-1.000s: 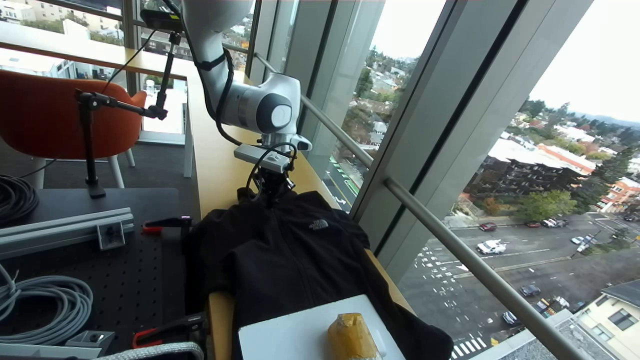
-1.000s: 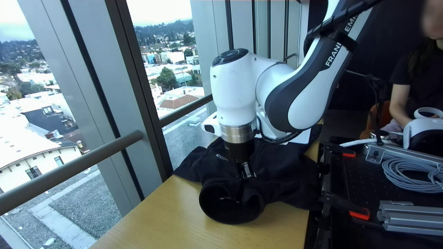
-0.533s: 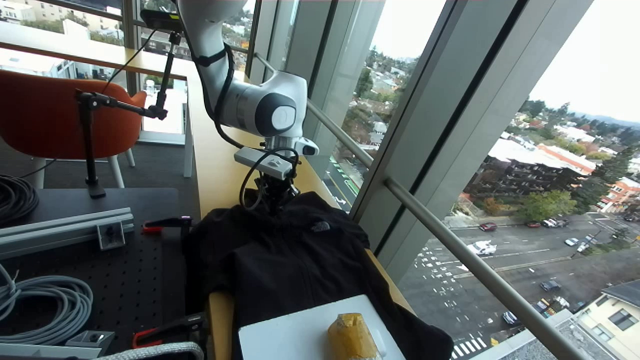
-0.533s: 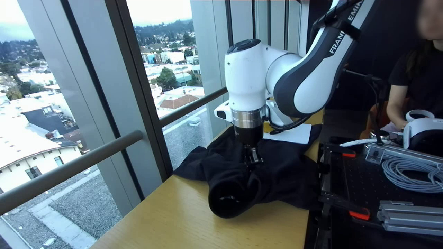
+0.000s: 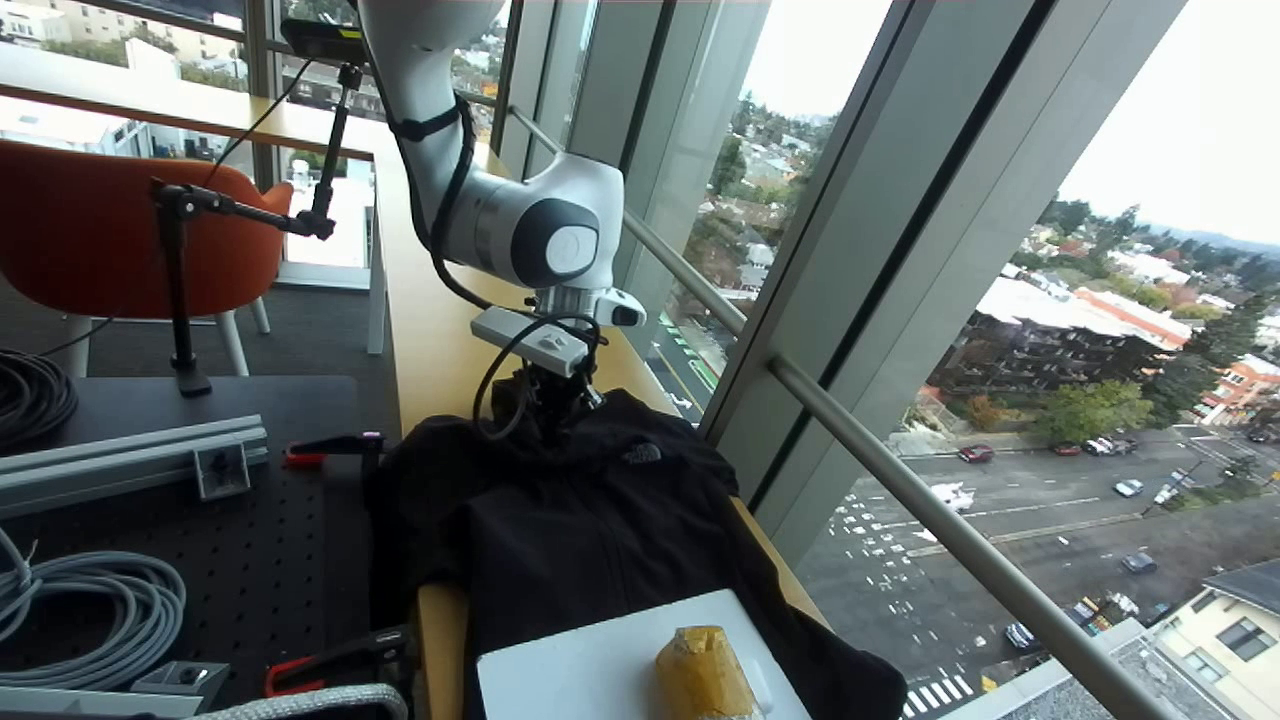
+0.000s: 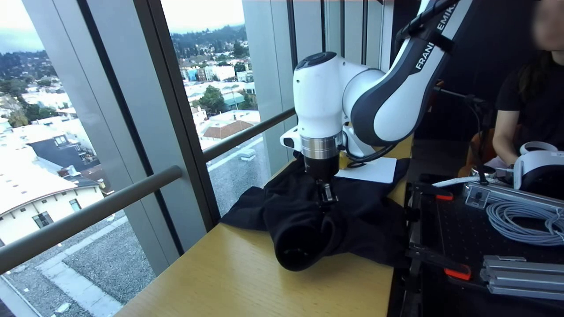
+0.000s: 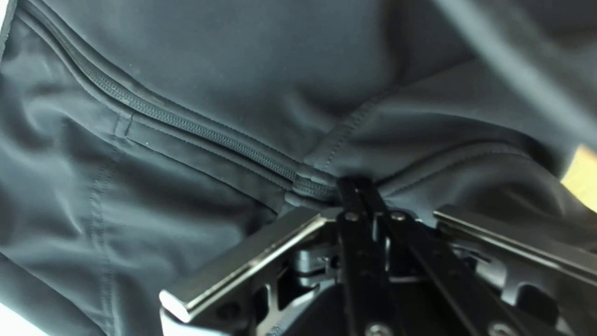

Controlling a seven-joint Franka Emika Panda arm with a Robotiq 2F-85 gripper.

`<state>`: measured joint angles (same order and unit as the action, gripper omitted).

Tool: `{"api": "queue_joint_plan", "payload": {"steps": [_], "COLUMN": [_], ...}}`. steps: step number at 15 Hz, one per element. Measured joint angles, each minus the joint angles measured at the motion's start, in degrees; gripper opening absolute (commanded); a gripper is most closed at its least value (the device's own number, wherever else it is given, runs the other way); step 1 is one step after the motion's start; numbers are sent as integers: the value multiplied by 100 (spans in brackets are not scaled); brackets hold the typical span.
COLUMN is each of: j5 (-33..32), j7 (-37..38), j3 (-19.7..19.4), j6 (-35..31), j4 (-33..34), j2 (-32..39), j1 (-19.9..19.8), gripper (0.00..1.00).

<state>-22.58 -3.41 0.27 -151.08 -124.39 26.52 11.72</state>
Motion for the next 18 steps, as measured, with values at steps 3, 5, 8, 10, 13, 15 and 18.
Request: {"api": "queue_joint_plan", "payload": {"steps": [3,5,8,10,13,15,18], "j5": [1,1,-3,-13,-46,-56,-65], "j7": [4,13,24,30,48,56,56], "j3": [31,39,39,35,33,25,19], "j6": [-1,-13,-101,-159,-202,-202,-202], "j4": [40,89,153,202,313,405,530], "j2": [22,70,192,313,489,580,688], "j1": [31,107,253,337,449,511,569], "gripper": [1,1,1,1,1,1,1]}}
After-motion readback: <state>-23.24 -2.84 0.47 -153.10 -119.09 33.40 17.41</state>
